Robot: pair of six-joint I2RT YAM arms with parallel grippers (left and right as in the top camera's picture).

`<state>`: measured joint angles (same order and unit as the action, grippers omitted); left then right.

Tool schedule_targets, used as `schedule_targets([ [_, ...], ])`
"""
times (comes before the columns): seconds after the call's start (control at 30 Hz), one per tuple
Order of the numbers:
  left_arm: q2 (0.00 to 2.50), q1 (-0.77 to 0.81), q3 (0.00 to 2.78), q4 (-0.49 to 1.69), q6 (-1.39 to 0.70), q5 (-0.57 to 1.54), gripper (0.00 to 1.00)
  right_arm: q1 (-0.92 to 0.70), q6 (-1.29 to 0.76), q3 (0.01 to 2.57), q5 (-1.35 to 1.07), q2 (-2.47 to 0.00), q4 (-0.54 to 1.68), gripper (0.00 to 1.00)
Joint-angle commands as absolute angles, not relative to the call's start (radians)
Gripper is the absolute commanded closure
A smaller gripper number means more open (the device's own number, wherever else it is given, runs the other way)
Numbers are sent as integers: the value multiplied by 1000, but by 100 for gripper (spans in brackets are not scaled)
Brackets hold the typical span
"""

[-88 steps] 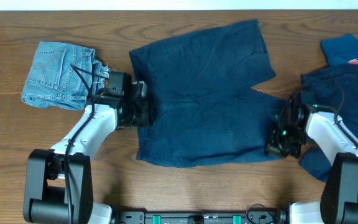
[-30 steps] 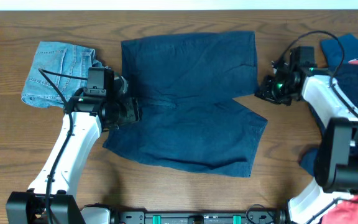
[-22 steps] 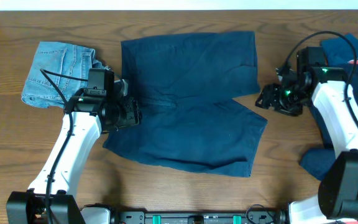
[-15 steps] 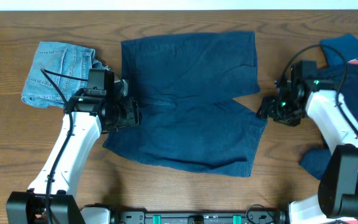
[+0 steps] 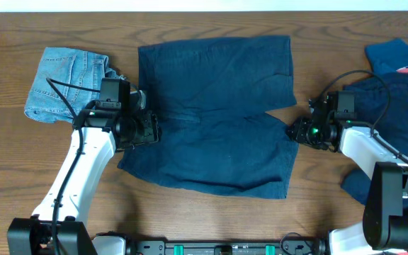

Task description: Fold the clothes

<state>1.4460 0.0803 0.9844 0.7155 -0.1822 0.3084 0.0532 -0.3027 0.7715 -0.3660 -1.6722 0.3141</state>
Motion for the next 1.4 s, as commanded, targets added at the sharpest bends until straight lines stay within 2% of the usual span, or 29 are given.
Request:
schedule_targets([
  [0.0,1450,80,999,706,-168,302,38,49,-345,723,-355,-1689,304,82],
  [0.07,1450,80,999,699,-168,302,38,49,-352,724,-356,-1689,278,96],
  [0.1,1450,80,999,696,-168,302,38,52,-361,727,-355,-1689,254,99],
  [0.3,1450,80,999,675,-168,302,37,103,-491,797,-359,-1689,57,99],
  [0.4,1450,80,999,667,-168,302,35,132,-492,874,-371,-1689,-10,99],
  [0.43,1450,80,999,666,-168,301,34,140,-477,904,-378,-1689,-5,87],
  [0.5,1450,80,999,668,-168,301,34,151,-420,961,-426,-1688,46,40],
  [0.53,1450,80,999,672,-168,301,33,157,-393,1001,-454,-1688,114,27],
  [0.6,1450,80,999,685,-168,301,33,160,-352,1068,-461,-1686,265,22],
  [0.7,1450,80,999,719,-168,302,33,158,-262,1150,-461,-1675,508,22],
  [0.8,1450,80,999,767,-149,302,34,157,-230,1182,-460,-1644,741,28],
  [0.9,1450,80,998,838,-138,302,36,155,-230,1180,-451,-1634,960,53],
  [0.93,1450,80,993,858,-138,302,39,153,-230,1172,-426,-1636,1027,66],
  [0.97,1450,80,984,871,-138,302,42,149,-230,1155,-382,-1637,1078,76],
  [1.0,1450,80,973,875,-138,302,45,144,-231,1133,-344,-1637,1104,81],
  [1.1,1451,80,931,871,-138,303,51,130,-231,1028,-299,-1637,1081,85],
  [1.27,1451,80,874,859,-138,303,52,108,-305,778,-349,-1637,834,95],
  [1.37,1451,80,867,863,-139,303,51,110,-320,678,-363,-1637,766,98],
])
